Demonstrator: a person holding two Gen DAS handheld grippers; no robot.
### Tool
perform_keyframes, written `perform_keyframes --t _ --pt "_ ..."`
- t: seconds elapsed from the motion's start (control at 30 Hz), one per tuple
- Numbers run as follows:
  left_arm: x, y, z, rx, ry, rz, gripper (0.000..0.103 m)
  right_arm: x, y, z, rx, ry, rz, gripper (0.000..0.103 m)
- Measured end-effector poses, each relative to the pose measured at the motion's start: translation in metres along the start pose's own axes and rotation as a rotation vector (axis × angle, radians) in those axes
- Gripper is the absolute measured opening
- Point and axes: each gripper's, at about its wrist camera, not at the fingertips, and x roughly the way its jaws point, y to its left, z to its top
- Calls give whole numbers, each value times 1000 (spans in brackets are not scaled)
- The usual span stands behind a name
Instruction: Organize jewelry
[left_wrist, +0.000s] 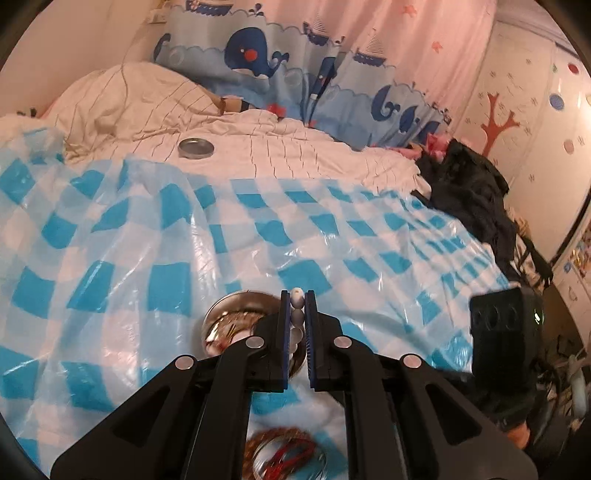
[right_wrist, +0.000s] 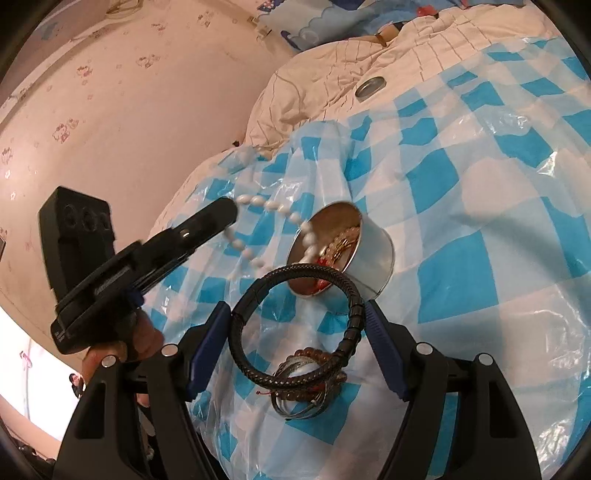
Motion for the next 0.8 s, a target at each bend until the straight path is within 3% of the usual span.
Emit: perform_keyframes --t 0.2,0.23,0.37,0.67,0.73,0.8 --pt "53 37 -14 -159 139 85 8 -4 1 3 -33 -37 -63 71" --pt "55 42 -18 -183 154 90 14 -4 4 4 -53 -44 -81 71" --pt "33 54 -21 -214 101 126 43 5 19 9 -156 -65 -170 71" --pt "-6 79 -27 -240 55 169 55 66 50 22 -405 -39 -341 73" --pt "-9 78 -29 -227 62 177 56 74 46 18 -429 -40 -398 73" --pt "-11 76 -30 -210 70 178 56 67 45 12 -423 -45 -397 73"
